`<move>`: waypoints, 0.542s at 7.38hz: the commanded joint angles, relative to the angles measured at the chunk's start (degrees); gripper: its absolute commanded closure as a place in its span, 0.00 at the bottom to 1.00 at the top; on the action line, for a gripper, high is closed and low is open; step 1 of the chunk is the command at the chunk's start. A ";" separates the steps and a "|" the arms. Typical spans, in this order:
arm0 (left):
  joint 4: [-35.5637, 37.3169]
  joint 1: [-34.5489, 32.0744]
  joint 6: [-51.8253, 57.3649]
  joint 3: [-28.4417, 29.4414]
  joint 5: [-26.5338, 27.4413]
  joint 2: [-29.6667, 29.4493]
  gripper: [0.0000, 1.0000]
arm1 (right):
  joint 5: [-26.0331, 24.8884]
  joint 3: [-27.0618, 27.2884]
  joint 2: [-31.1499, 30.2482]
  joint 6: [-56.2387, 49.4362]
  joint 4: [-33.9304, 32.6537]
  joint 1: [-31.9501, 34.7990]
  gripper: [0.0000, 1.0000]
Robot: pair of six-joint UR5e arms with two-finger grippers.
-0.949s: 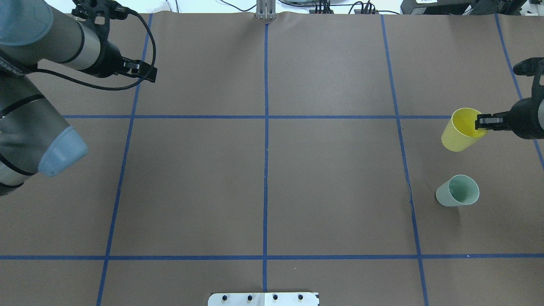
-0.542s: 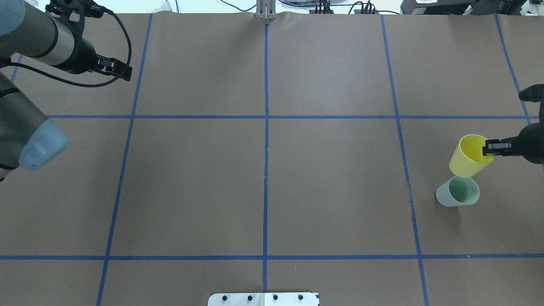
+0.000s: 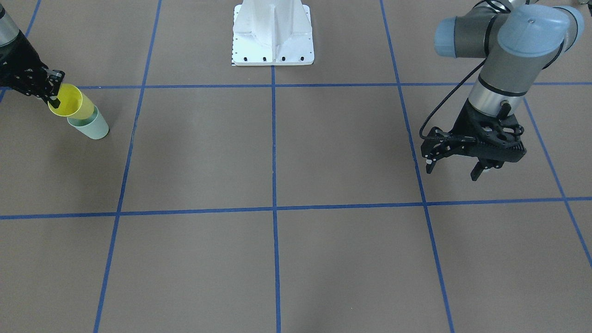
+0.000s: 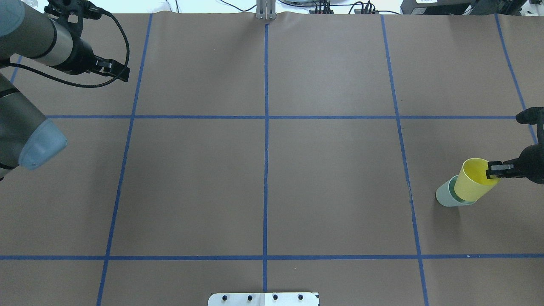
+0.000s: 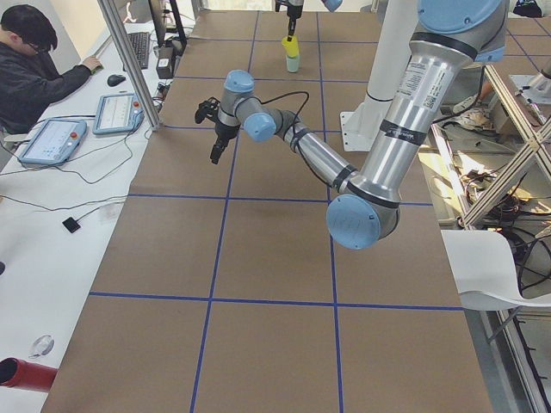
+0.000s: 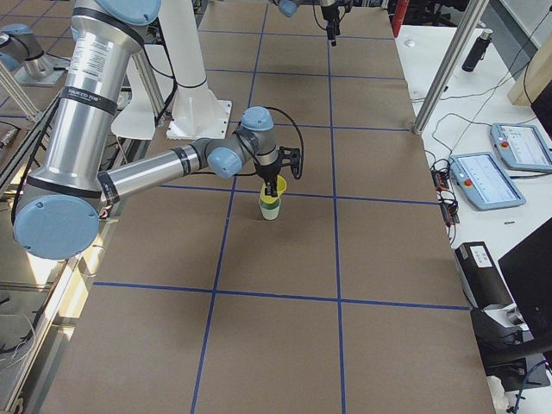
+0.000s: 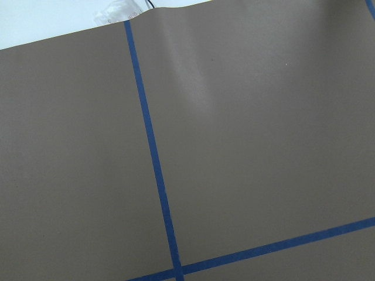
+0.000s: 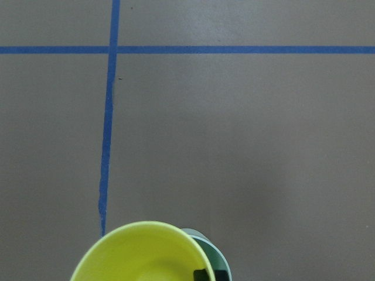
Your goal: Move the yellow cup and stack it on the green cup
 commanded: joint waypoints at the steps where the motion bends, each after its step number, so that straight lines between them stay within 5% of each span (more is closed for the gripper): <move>1: -0.10 -0.09 0.00 0.23 0.00 0.00 0.00 | -0.34 -0.29 -0.19 0.06 0.04 -0.14 1.00; 4: -0.36 -0.09 0.00 0.85 0.00 0.00 0.00 | -0.60 -1.26 0.86 -0.03 0.04 -0.23 1.00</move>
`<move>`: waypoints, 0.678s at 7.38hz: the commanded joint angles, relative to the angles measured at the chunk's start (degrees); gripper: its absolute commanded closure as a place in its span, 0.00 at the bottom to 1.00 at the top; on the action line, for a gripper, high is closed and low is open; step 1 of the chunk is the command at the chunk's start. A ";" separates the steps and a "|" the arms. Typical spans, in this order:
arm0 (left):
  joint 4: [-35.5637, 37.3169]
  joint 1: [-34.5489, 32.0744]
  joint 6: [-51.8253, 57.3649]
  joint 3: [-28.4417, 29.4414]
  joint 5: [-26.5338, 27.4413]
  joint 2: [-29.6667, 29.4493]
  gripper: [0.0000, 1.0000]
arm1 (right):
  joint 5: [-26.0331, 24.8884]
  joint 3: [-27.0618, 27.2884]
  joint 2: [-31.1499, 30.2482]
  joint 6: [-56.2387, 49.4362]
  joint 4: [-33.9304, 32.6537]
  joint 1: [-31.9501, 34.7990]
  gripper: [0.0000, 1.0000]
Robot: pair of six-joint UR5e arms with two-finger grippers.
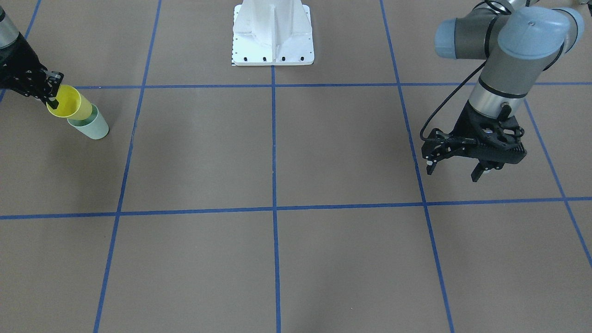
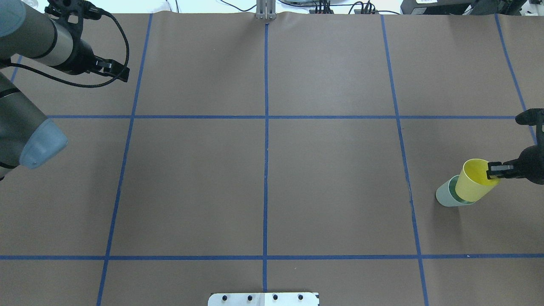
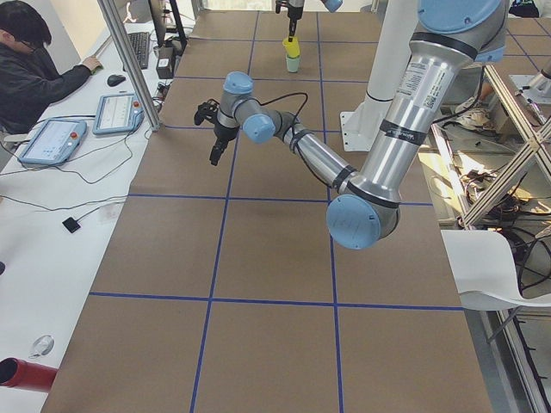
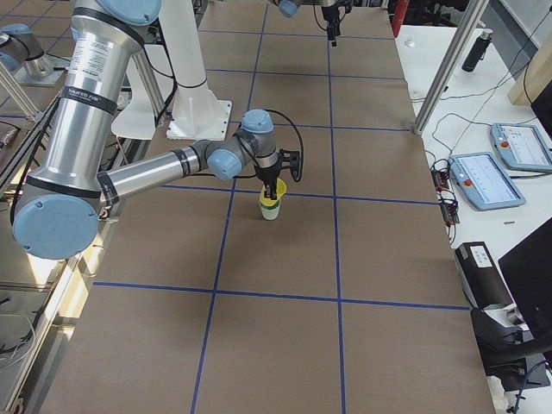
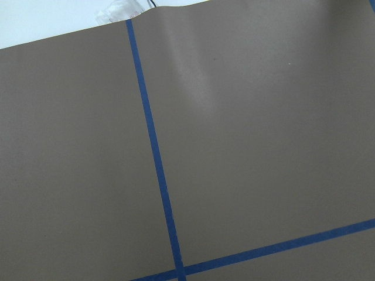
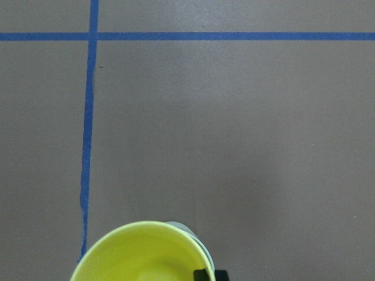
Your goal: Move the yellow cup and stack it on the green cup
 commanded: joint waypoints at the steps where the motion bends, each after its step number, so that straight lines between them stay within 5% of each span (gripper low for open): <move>1: -0.06 -0.03 0.00 0.29 0.00 0.00 0.00 | -0.07 -1.26 1.34 -0.03 0.09 -0.12 1.00; 4: -0.15 -0.03 -0.09 0.73 0.09 0.00 0.00 | -0.07 -2.85 2.41 -0.21 0.09 -0.03 1.00; 5: -0.15 -0.03 -0.09 0.73 0.09 0.00 0.00 | 0.02 -2.85 2.41 -0.30 0.09 -0.03 0.79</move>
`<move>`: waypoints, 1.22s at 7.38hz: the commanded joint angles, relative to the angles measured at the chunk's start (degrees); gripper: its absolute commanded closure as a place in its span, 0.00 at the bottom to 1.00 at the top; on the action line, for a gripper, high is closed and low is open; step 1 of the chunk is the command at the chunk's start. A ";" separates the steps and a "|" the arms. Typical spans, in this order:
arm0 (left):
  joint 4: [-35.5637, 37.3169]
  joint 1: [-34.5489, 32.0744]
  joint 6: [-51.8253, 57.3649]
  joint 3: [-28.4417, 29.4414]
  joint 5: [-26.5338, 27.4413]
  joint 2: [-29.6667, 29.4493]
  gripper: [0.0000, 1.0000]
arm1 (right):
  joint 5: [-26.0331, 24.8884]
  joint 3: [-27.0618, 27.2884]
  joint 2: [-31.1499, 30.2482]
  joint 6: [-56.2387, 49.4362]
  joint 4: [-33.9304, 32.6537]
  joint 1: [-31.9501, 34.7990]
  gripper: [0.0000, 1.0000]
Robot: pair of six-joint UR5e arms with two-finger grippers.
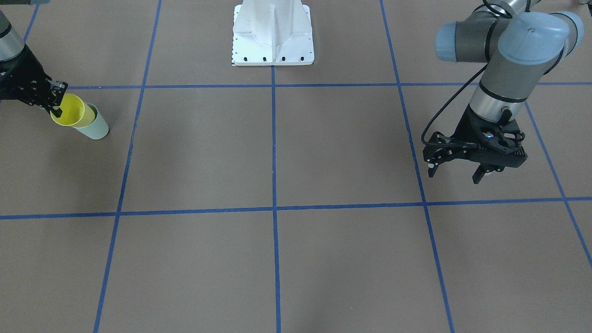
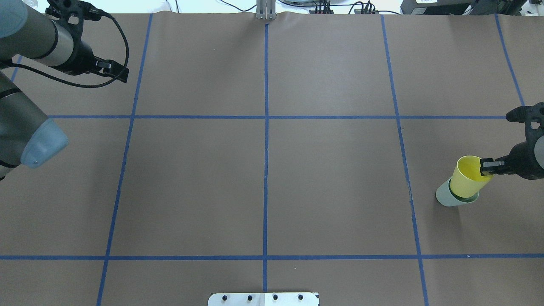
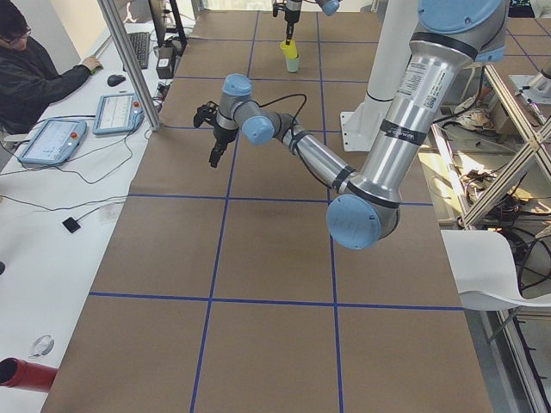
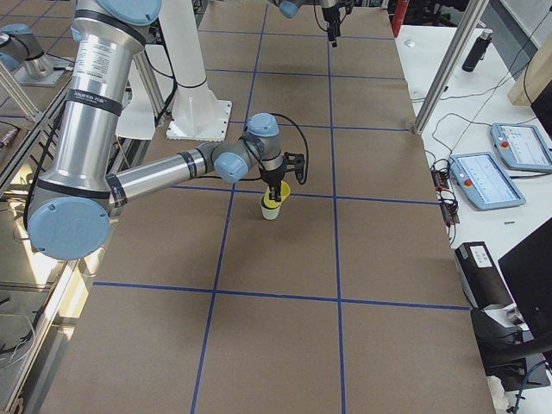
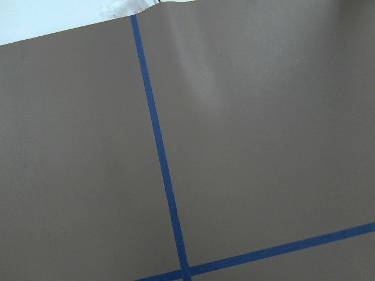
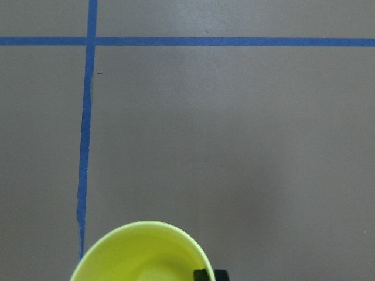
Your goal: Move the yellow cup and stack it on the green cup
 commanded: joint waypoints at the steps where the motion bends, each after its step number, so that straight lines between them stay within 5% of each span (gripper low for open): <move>1: 0.00 -0.09 -0.02 0.04 0.01 0.00 0.00 | 0.07 -0.02 0.07 0.15 0.09 -0.05 0.01; 4: 0.87 -4.02 6.34 1.08 -1.48 0.00 0.00 | 0.95 0.06 -0.02 -0.63 -0.26 0.30 0.00; 5: 0.88 -7.87 12.48 4.05 -5.66 0.44 0.00 | 1.48 -0.37 0.07 -2.20 -0.44 1.17 0.00; 9: 0.70 -26.23 45.07 20.82 -15.69 2.64 0.00 | 10.08 -9.85 7.70 -32.54 -10.94 19.68 0.00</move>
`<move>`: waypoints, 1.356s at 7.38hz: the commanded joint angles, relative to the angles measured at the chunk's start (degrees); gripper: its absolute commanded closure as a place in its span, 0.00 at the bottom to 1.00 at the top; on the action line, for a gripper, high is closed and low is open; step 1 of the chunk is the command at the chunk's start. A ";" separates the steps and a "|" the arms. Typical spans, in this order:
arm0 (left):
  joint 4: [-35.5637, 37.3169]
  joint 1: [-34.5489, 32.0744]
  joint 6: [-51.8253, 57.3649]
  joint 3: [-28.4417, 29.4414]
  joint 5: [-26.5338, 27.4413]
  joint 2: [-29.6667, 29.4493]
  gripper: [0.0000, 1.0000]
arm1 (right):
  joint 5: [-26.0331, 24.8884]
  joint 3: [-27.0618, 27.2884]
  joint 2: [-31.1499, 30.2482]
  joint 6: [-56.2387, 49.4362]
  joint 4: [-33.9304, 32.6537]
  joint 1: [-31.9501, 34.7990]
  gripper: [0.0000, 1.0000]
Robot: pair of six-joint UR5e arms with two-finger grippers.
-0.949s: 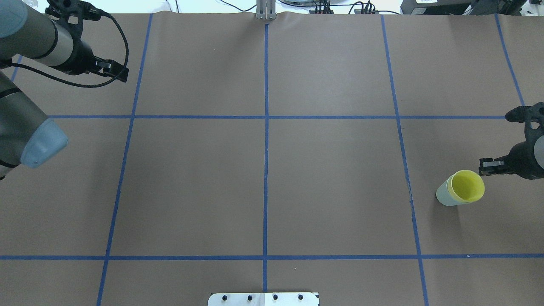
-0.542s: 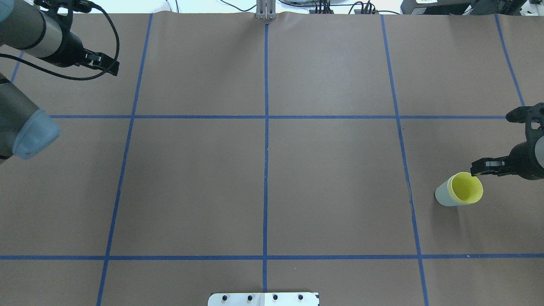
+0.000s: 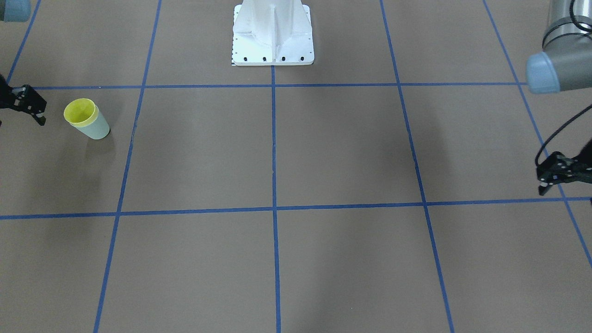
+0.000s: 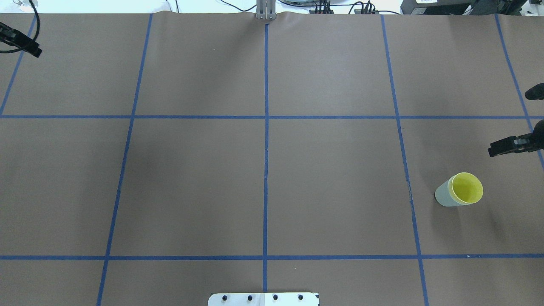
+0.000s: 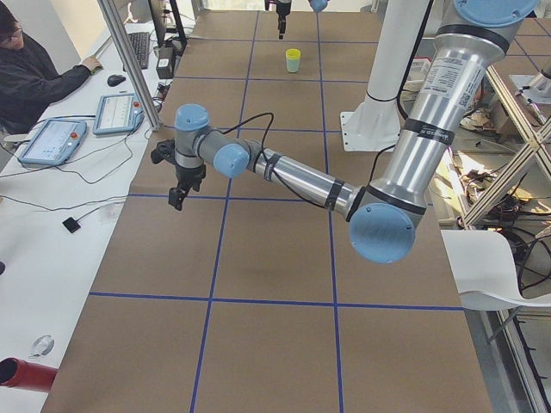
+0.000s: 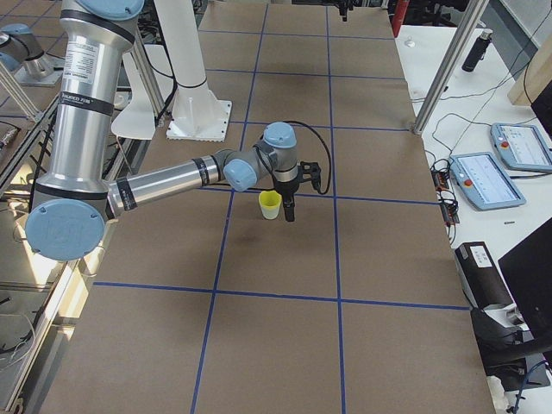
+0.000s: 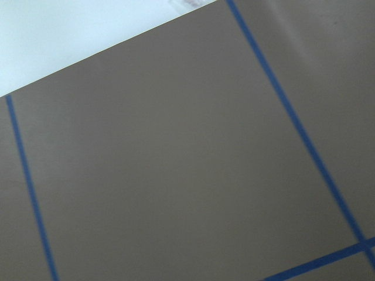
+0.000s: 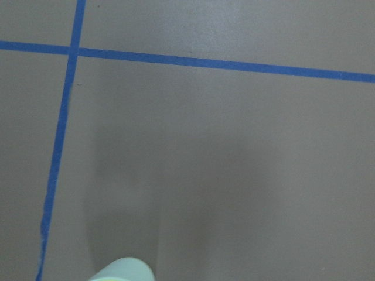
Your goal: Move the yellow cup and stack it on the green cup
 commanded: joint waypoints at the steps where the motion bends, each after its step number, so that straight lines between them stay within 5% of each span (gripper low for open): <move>1: -0.12 -9.70 15.54 9.97 -5.97 0.41 0.00 | 3.56 -4.56 4.27 -20.43 -10.27 10.95 0.00; 3: -0.91 -11.92 15.86 10.89 -6.08 6.52 0.00 | 11.26 -7.38 5.69 -27.29 -15.76 18.18 0.00; 6: -4.50 -11.85 16.11 11.06 -0.48 11.46 0.00 | 10.43 -11.42 5.25 -27.38 -14.98 19.61 0.00; 10: -0.33 -12.11 14.36 5.81 -0.72 12.01 0.00 | 11.13 -15.46 5.69 -27.38 -15.24 22.41 0.00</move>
